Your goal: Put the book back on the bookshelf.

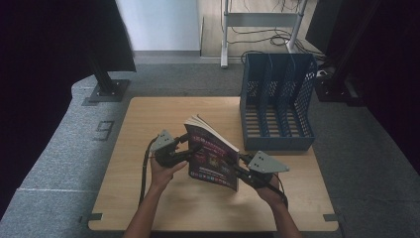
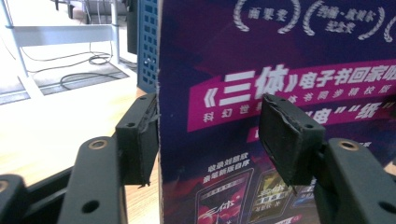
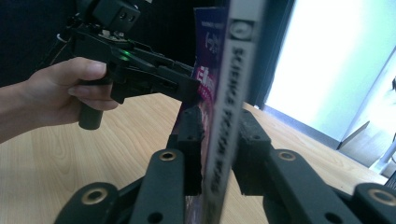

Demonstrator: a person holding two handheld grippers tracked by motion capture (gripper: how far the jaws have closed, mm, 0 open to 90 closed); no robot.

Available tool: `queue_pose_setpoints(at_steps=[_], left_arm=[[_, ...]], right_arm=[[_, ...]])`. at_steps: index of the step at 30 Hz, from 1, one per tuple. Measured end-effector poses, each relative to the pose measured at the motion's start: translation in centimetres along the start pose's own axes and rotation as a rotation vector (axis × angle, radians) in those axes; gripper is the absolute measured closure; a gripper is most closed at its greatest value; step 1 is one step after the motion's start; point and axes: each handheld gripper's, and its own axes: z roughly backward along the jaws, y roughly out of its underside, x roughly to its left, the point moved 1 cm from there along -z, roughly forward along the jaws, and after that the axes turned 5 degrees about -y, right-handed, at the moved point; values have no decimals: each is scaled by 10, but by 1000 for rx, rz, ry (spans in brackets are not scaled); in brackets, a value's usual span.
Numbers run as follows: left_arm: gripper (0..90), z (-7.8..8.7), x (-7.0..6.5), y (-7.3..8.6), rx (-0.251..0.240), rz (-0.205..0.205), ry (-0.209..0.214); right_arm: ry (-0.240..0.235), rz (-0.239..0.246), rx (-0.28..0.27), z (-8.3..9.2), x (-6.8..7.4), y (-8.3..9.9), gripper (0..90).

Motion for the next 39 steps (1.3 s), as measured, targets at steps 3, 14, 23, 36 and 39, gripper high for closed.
queue_pose_setpoints(at_steps=[3, 14, 23, 36, 39], left_arm=[[399, -1, -1, -1, 3, -3, -1], [397, 1, -5, -3, 6, -9, 3], [391, 2, -7, -3, 8, -22, -4], [356, 11, -8, 8, 20, -32, -51], [352, 15, -7, 12, 34, -28, -62]], right_arm=[[-3, -6, 8, -5, -1, 0, 725], [13, -24, 39, -22, 1, 3, 734], [21, -59, 40, -29, -2, 7, 797], [41, -98, 30, -27, -2, 7, 813], [41, -117, 19, -26, -4, 8, 814]])
